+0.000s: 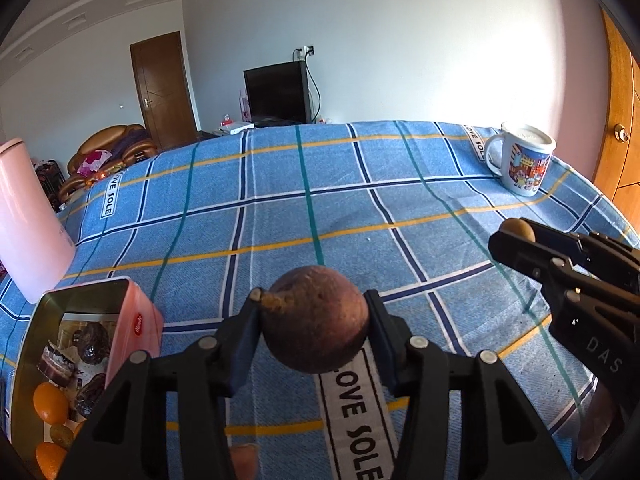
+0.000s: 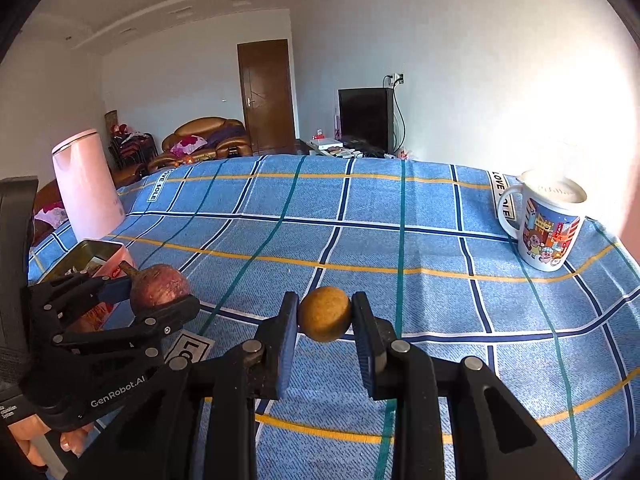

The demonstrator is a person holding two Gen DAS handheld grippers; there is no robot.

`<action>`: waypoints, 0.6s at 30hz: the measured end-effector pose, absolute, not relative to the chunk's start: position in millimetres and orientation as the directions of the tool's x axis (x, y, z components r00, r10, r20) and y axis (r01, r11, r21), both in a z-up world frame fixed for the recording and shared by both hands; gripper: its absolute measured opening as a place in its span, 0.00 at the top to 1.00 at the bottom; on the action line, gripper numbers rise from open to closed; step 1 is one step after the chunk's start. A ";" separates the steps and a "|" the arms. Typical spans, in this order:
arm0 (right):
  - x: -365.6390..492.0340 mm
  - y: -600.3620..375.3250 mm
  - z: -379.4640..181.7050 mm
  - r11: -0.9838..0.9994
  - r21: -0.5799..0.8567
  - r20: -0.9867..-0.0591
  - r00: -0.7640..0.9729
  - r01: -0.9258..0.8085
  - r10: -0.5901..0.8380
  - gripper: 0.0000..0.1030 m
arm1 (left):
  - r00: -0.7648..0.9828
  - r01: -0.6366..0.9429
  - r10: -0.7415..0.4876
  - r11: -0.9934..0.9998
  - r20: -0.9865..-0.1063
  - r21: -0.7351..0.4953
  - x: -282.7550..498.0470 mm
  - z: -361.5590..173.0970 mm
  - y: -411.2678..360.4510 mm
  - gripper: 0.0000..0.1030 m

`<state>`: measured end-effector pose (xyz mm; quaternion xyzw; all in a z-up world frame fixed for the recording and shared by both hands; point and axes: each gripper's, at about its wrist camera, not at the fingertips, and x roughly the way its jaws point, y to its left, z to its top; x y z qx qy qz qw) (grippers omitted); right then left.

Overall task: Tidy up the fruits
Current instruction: 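Carry the yellow fruit with the right tool while the left tool carries the purple-red fruit to the tin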

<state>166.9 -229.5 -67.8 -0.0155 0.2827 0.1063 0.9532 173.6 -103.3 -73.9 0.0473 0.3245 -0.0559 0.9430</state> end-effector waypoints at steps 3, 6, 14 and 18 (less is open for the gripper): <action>163.0 -229.7 -65.8 0.977 0.028 -0.524 0.829 -0.212 0.195 0.72 | 0.799 0.132 -0.074 0.990 -0.596 0.054 167.8 -71.1 -103.4 0.49; 159.9 -230.2 -63.8 0.977 0.027 -0.506 0.840 -0.212 0.196 0.72 | 0.811 0.129 -0.077 0.990 -0.580 0.050 163.5 -68.7 -102.1 0.49; 150.1 -231.0 -58.5 0.977 0.019 -0.455 0.868 -0.213 0.198 0.72 | 0.831 0.120 -0.079 0.992 -0.551 0.039 156.1 -65.7 -98.8 0.49; 144.4 -231.0 -55.9 0.977 0.011 -0.428 0.882 -0.213 0.197 0.72 | 0.837 0.118 -0.077 0.992 -0.542 0.040 152.6 -64.9 -97.8 0.49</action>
